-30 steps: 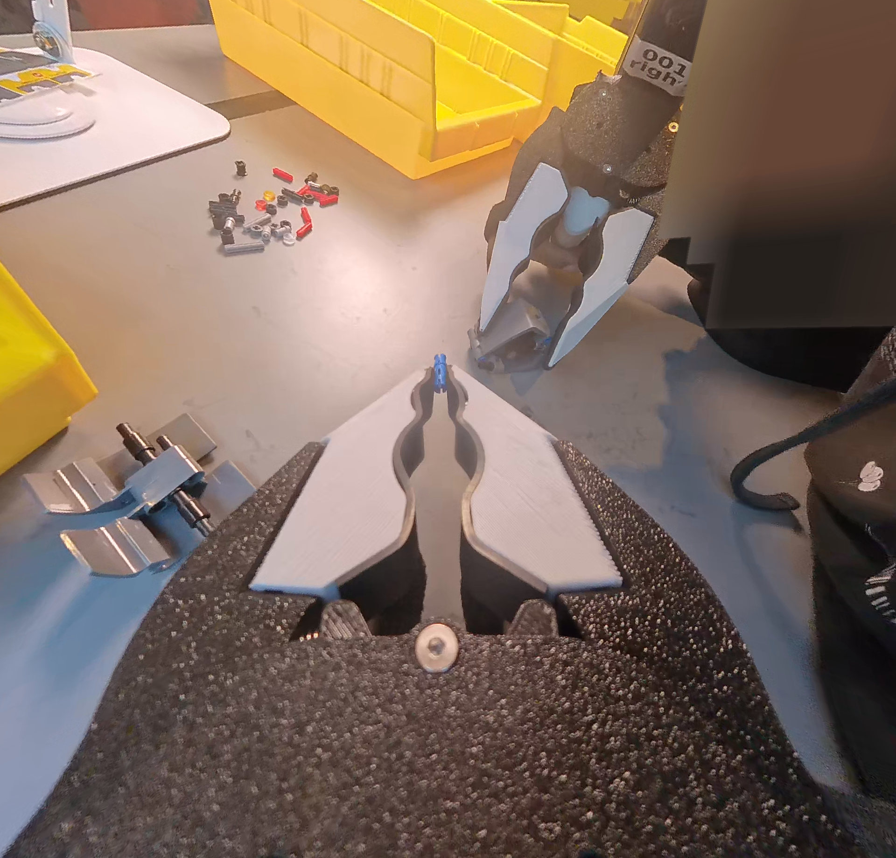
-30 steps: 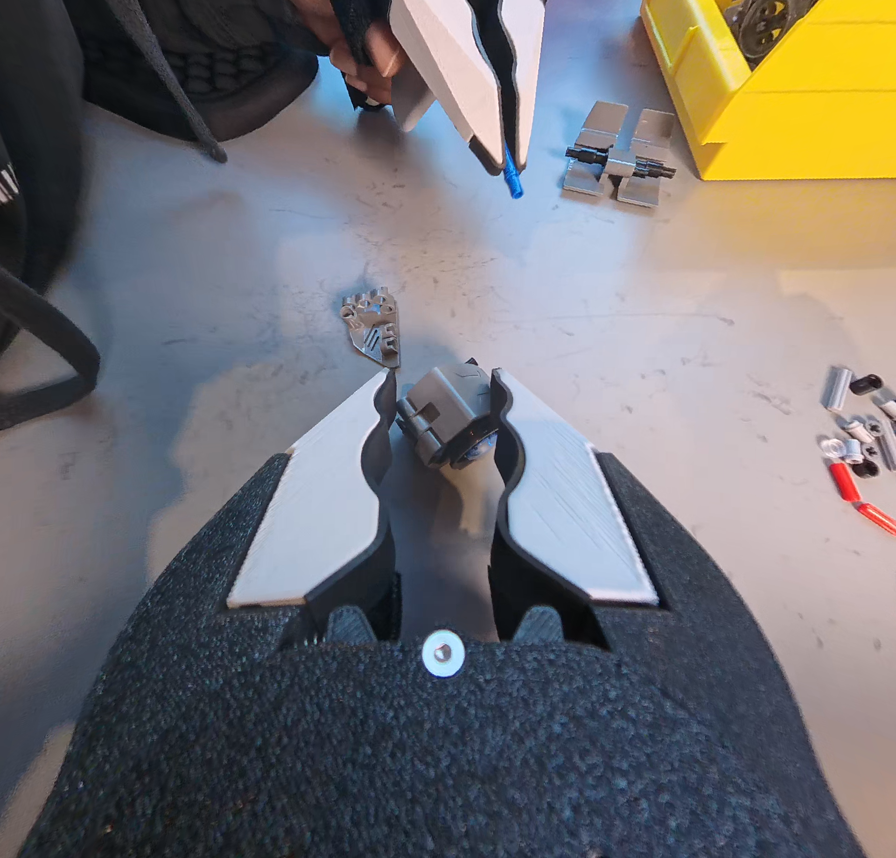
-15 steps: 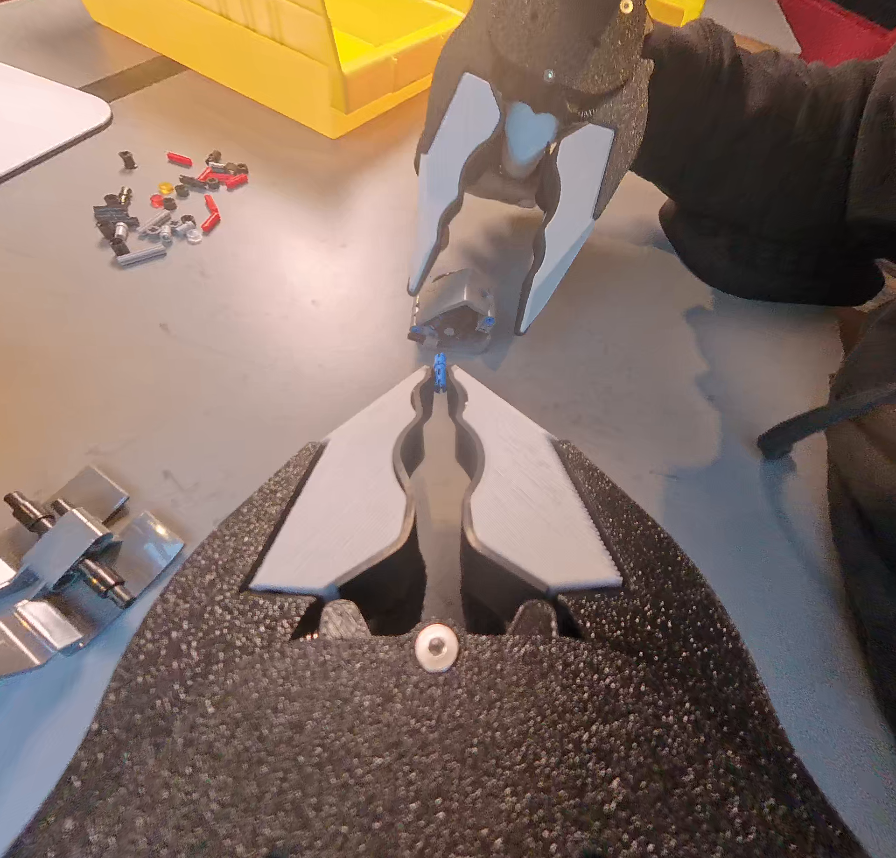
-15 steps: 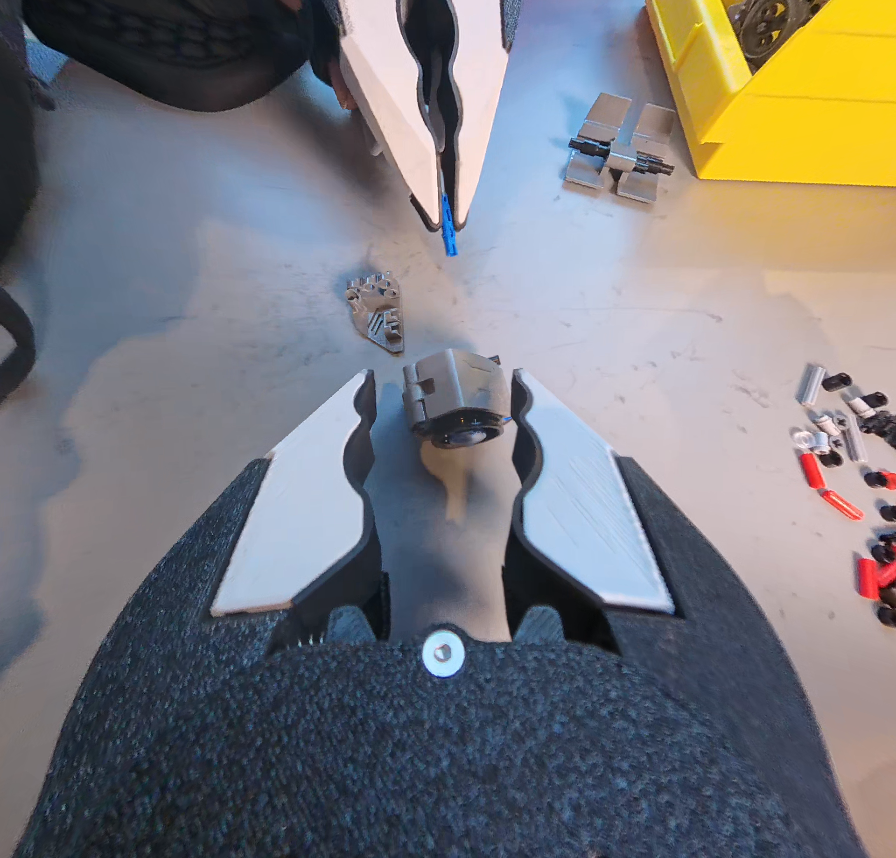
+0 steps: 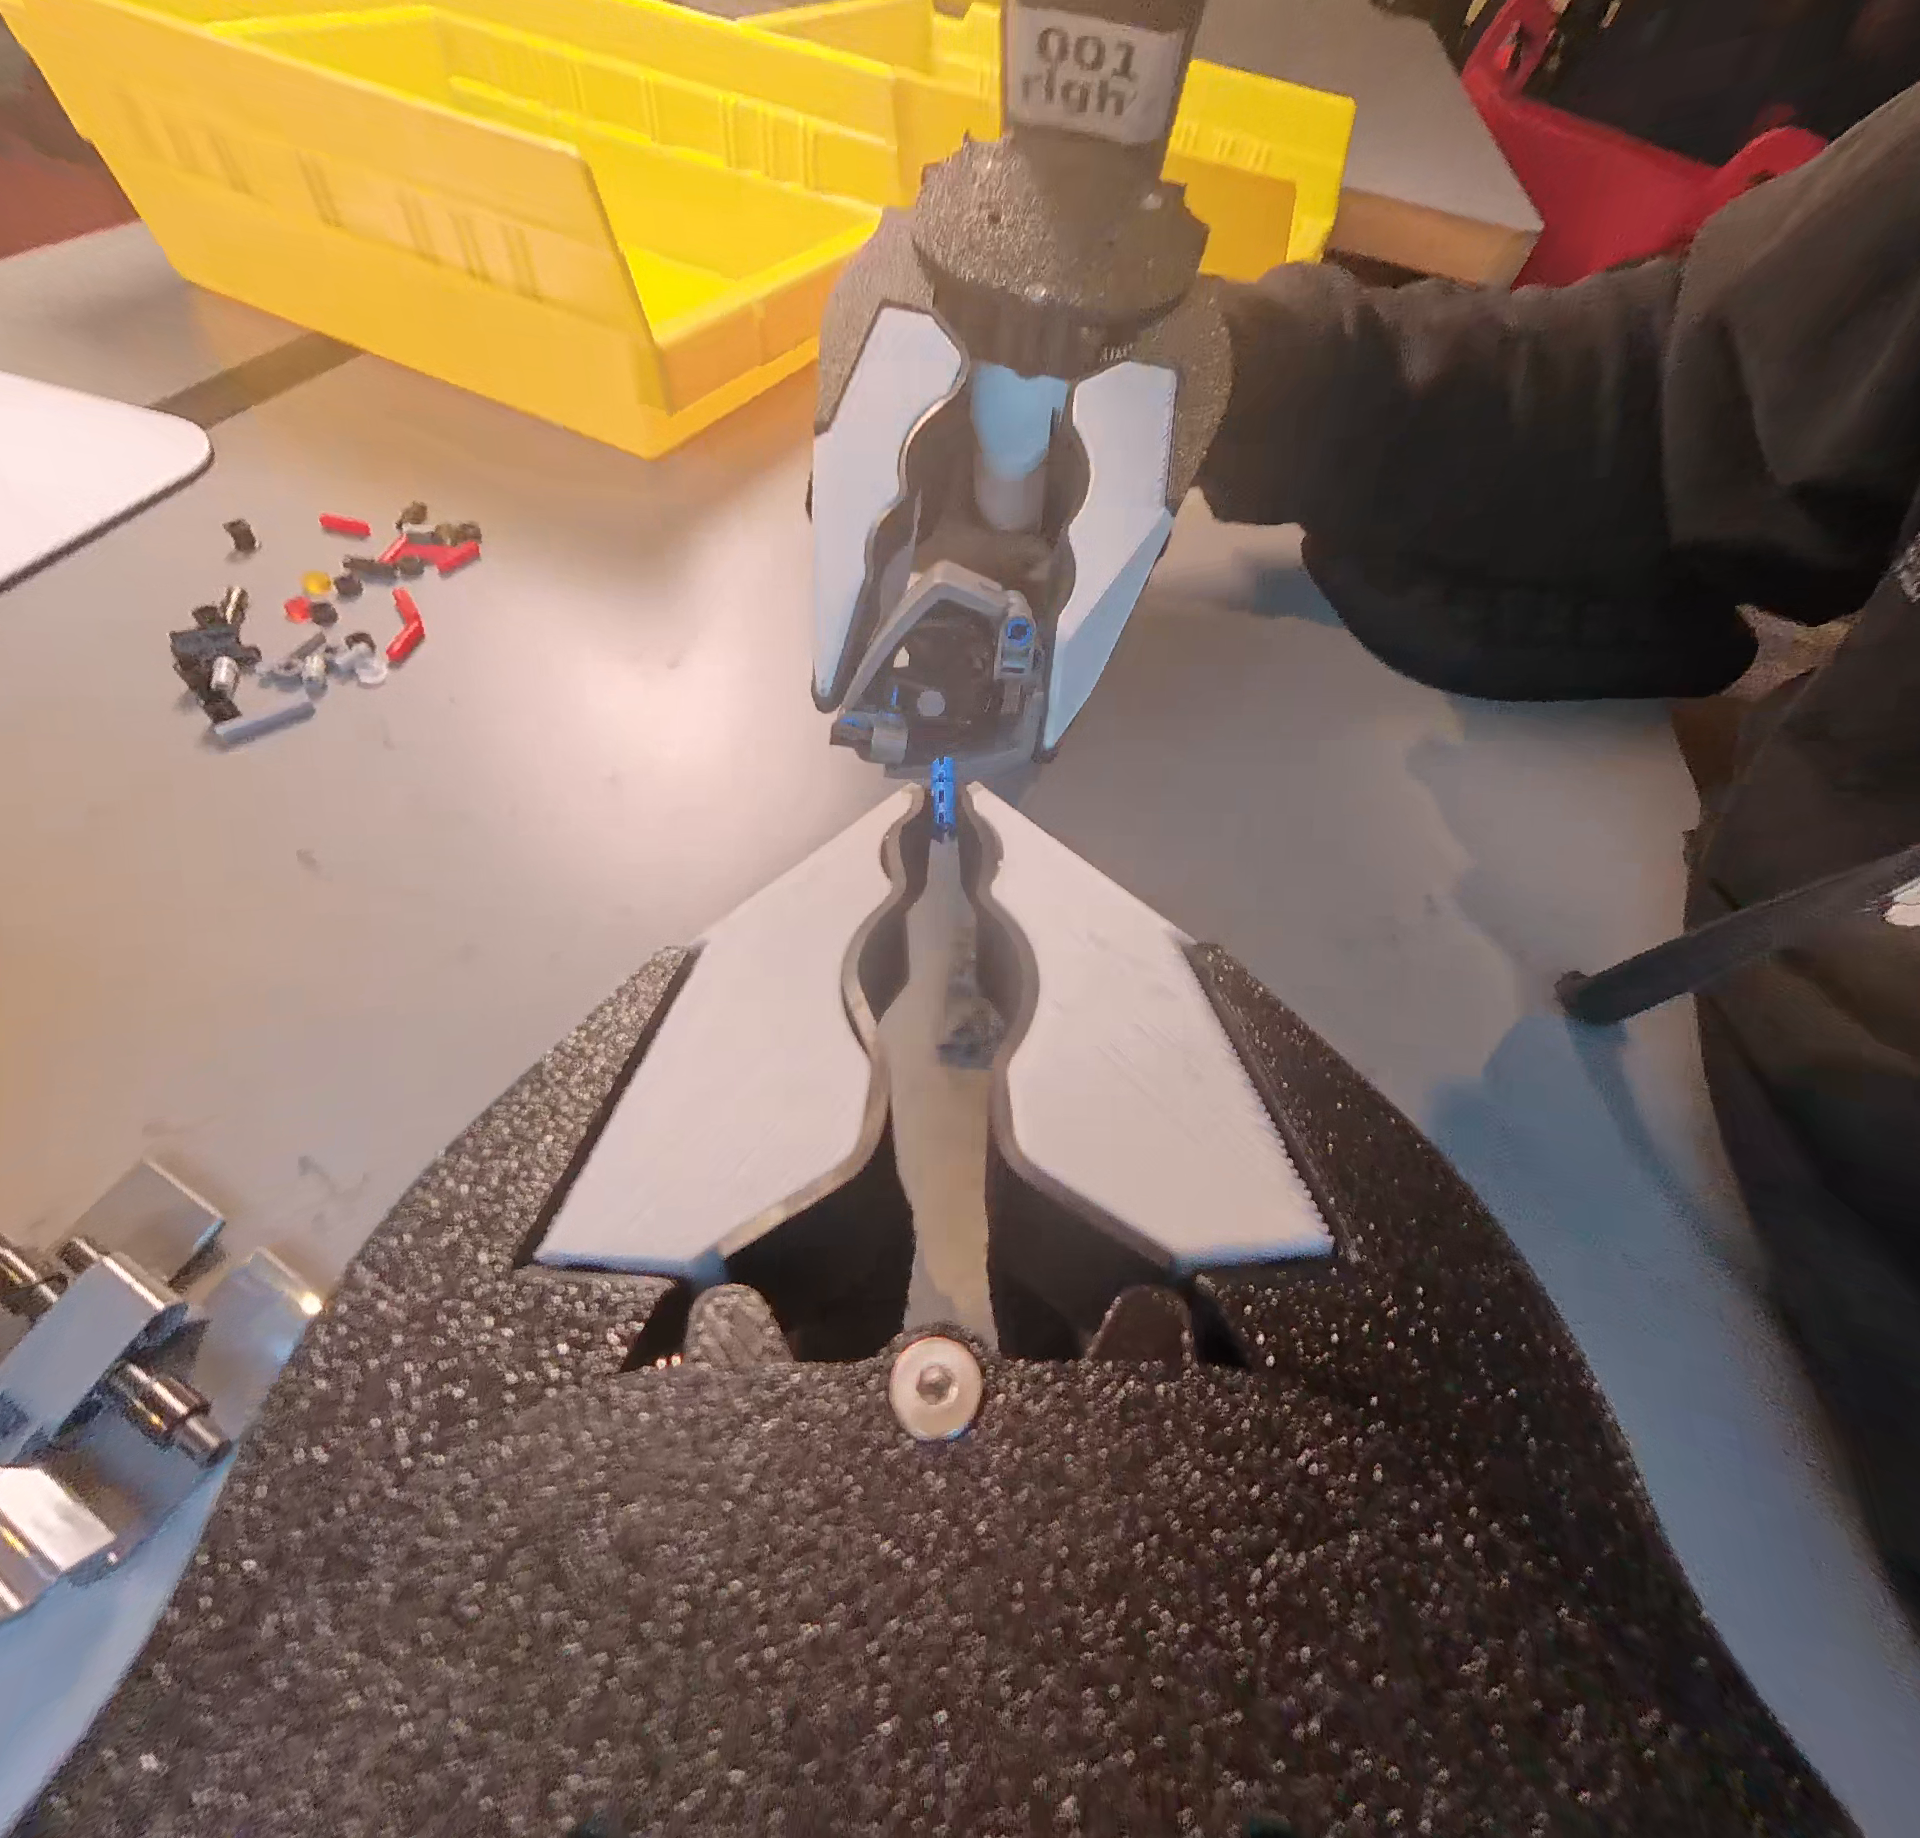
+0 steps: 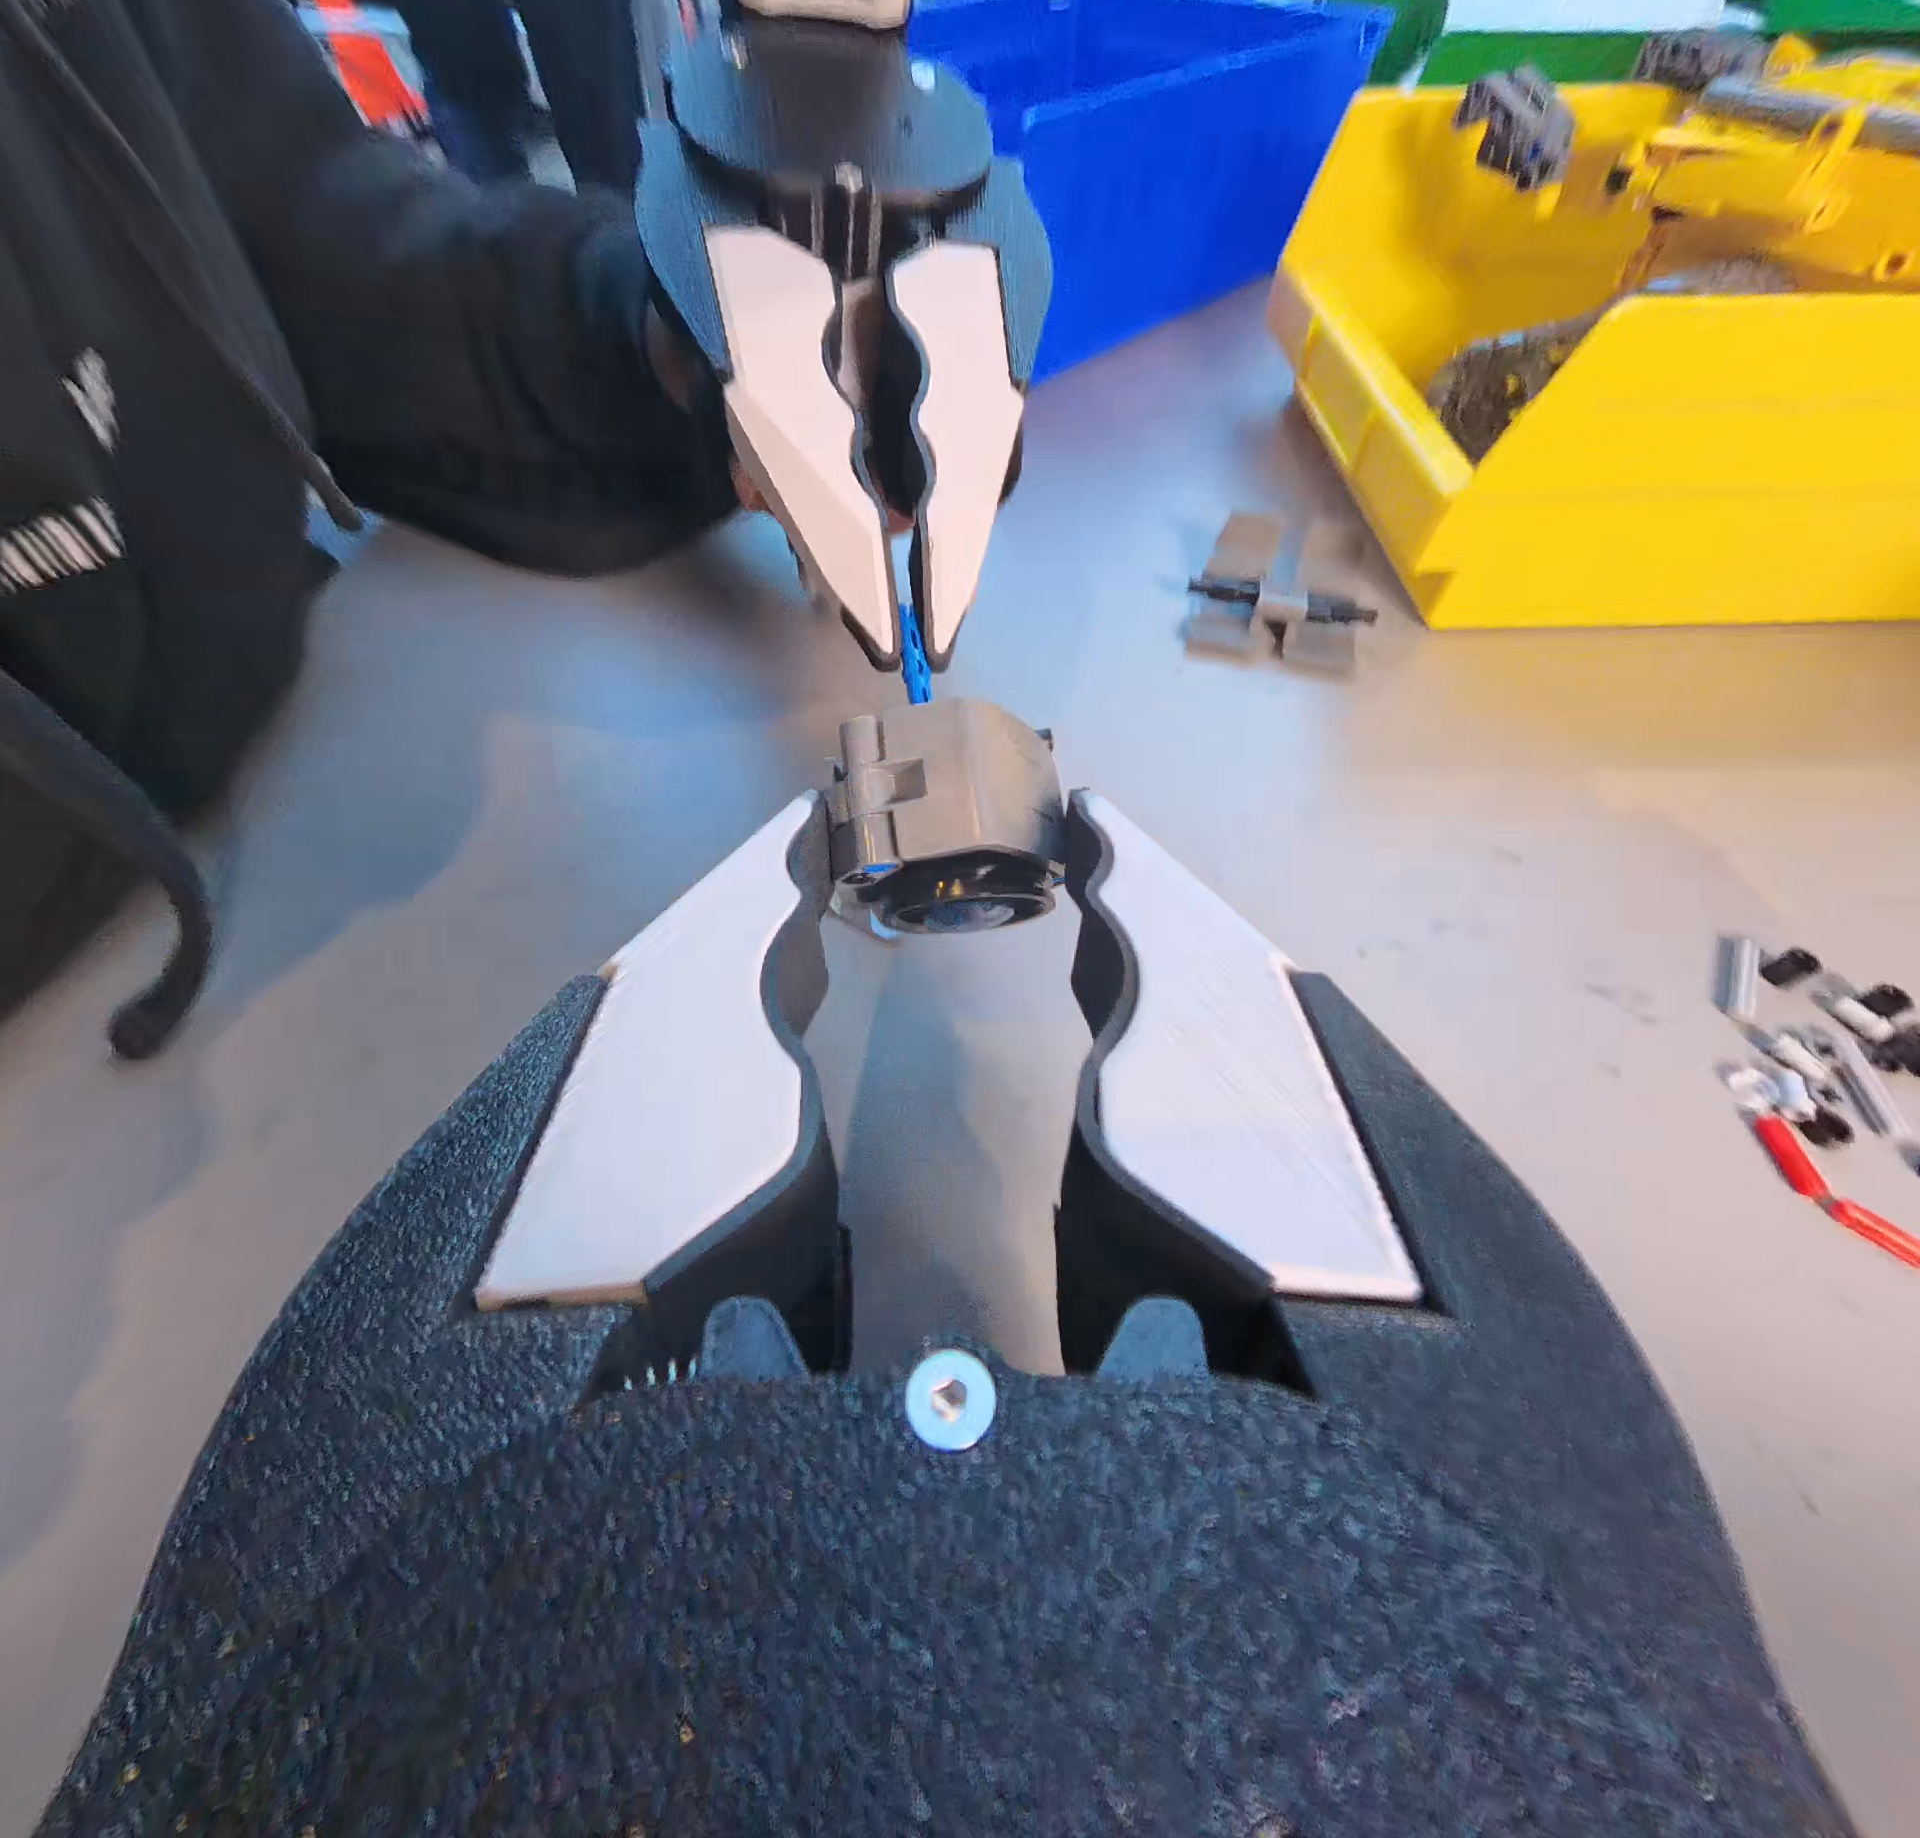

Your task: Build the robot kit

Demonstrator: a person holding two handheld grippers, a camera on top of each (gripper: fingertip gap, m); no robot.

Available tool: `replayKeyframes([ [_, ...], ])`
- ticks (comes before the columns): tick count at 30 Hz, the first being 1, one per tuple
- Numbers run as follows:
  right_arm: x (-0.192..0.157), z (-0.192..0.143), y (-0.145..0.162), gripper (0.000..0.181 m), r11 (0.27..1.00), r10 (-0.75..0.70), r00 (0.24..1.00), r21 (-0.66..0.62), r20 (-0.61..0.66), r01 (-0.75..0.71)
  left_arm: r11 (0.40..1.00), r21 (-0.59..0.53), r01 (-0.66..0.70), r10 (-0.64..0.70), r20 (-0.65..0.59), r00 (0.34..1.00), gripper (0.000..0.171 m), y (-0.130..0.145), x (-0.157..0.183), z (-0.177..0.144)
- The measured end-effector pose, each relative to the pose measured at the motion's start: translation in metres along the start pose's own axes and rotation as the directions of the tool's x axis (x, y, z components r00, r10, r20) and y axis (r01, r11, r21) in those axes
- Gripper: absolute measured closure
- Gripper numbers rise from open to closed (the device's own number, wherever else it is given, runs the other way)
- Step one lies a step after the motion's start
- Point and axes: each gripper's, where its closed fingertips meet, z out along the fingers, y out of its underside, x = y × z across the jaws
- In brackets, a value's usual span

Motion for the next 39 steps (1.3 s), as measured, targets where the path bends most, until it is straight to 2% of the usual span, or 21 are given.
replayKeyframes([
  [4, -0.006, 0.000, -0.015, 0.137, 0.996, 0.032, 0.999, 0.087, 0.042, -0.035, 0.996, 0.082, -0.026, 0.028, -0.014, 1.000, 0.168, -0.016, 0.006, -0.005],
  [9, -0.012, 0.001, -0.024, 0.136, 0.989, 0.050, 0.996, 0.138, 0.080, -0.061, 0.993, 0.112, -0.039, 0.041, -0.019, 0.999, 0.168, -0.023, 0.010, -0.007],
  [15, -0.015, 0.005, -0.024, 0.137, 0.990, 0.050, 0.995, 0.127, 0.091, -0.061, 0.990, 0.126, -0.055, 0.061, -0.045, 0.997, 0.169, -0.026, 0.017, -0.008],
  [24, -0.017, 0.012, -0.012, 0.137, 0.999, 0.028, 0.997, 0.035, 0.072, -0.031, 0.993, 0.050, -0.111, 0.113, -0.036, 0.993, 0.169, -0.014, 0.019, -0.002],
  [28, -0.018, 0.016, -0.001, 0.137, 0.998, 0.004, 0.999, -0.060, 0.049, -0.001, 0.980, -0.031, -0.197, 0.197, -0.013, 0.980, 0.169, -0.004, 0.018, -0.001],
  [31, -0.020, 0.022, 0.002, 0.139, 0.992, -0.016, 0.999, -0.123, 0.030, 0.019, 0.976, -0.057, -0.210, 0.209, -0.013, 0.978, 0.169, 0.001, 0.018, 0.002],
  [35, -0.031, 0.036, 0.010, 0.140, 0.973, -0.061, 0.997, -0.221, 0.053, 0.072, 0.953, -0.147, -0.266, 0.265, -0.032, 0.964, 0.168, 0.017, 0.024, 0.014],
  [39, -0.024, 0.031, 0.015, 0.140, 0.961, -0.070, 0.997, -0.268, 0.014, 0.071, 0.964, -0.142, -0.227, 0.226, -0.023, 0.974, 0.169, 0.016, 0.017, 0.009],
])
